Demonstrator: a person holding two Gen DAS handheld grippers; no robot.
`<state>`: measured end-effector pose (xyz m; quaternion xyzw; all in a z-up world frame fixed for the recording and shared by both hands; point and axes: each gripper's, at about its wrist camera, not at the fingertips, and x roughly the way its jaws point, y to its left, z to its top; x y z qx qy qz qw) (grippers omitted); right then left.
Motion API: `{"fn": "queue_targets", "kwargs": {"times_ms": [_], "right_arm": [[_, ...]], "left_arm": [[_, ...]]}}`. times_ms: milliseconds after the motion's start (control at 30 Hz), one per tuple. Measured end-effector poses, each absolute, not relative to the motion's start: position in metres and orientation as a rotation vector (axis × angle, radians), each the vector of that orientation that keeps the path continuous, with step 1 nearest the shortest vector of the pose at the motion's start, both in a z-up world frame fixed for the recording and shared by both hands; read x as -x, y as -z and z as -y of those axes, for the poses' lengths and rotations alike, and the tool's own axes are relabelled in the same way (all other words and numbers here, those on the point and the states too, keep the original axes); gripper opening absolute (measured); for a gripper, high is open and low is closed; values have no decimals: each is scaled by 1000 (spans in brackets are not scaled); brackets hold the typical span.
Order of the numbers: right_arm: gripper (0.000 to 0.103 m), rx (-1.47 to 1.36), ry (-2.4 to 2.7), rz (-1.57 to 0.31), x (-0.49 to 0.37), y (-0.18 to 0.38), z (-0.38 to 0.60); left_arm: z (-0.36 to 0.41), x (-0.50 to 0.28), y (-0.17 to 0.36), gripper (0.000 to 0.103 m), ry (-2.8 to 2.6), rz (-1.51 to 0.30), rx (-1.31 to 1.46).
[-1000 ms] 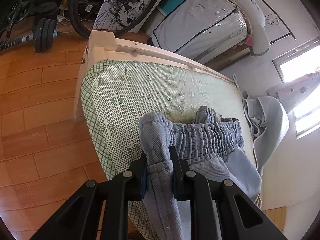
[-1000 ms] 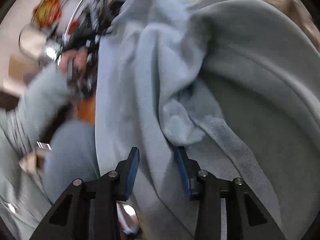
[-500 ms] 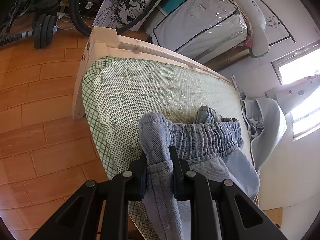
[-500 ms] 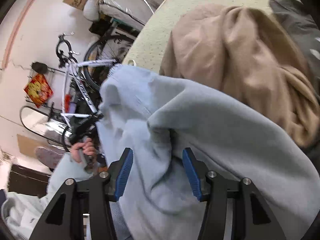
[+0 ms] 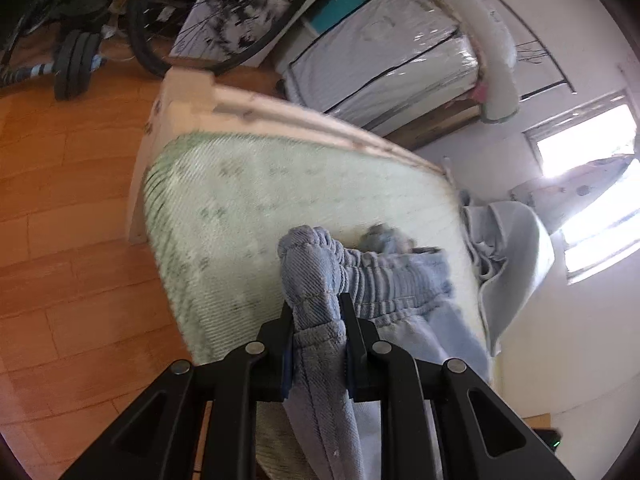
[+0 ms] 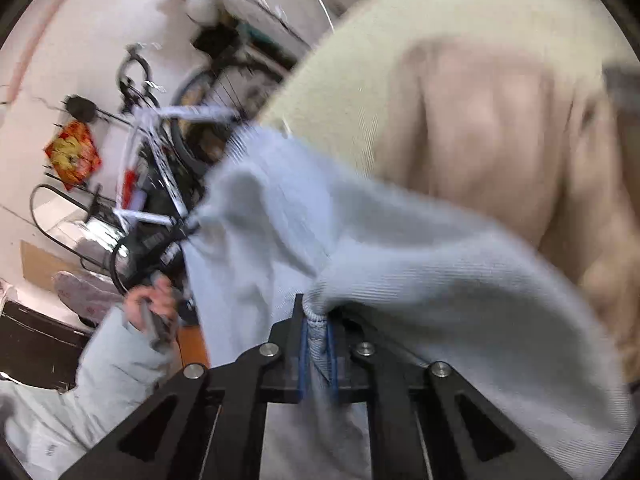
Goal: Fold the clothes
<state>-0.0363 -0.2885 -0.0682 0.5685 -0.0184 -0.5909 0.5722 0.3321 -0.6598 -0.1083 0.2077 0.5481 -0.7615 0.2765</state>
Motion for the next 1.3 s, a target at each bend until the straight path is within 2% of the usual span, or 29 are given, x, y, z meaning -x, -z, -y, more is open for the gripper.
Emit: {"fn": "queue_targets", "kwargs": {"times_ms": [100, 200, 333, 433, 500, 567, 633, 667, 700, 833, 1000, 1167, 1300], "right_arm": [[6, -1248, 1438, 53, 62, 22, 285], [6, -1243, 1492, -1, 90, 2, 296], [6, -1283, 1519, -55, 128, 4, 314], [8, -1412, 1483, -23, 167, 40, 316], [15, -1500, 1482, -32, 179, 62, 317], [18, -1470, 1496, -28, 179, 55, 306], [29, -1371, 1555, -65, 171, 29, 285], [43, -1317, 1585, -82, 166, 16, 273], [50, -1253, 1618, -98, 158, 2, 256], [46, -1160, 1592, -213, 114, -10, 213], [35, -1258, 1583, -458, 84, 39, 200], [32, -1305, 1623, -512, 92, 67, 204], [34, -1311, 1594, -502, 93, 74, 211]], "left_arm": [[661, -322, 86, 19, 2102, -1459, -484], [664, -301, 61, 19, 2174, -1430, -420], [671, -268, 42, 19, 2242, -1315, -431], [683, -244, 61, 19, 2203, -1275, -554], [688, -235, 76, 19, 2166, -1250, -622], [689, -234, 82, 19, 2161, -1245, -624], [691, -233, 83, 19, 2171, -1242, -625], [691, -232, 84, 19, 2174, -1239, -629], [692, -232, 85, 19, 2176, -1237, -633], [693, -233, 88, 19, 2172, -1247, -642], [690, -232, 86, 19, 2158, -1242, -640], [688, -232, 86, 19, 2150, -1230, -652], [689, -231, 88, 19, 2148, -1219, -666]]}}
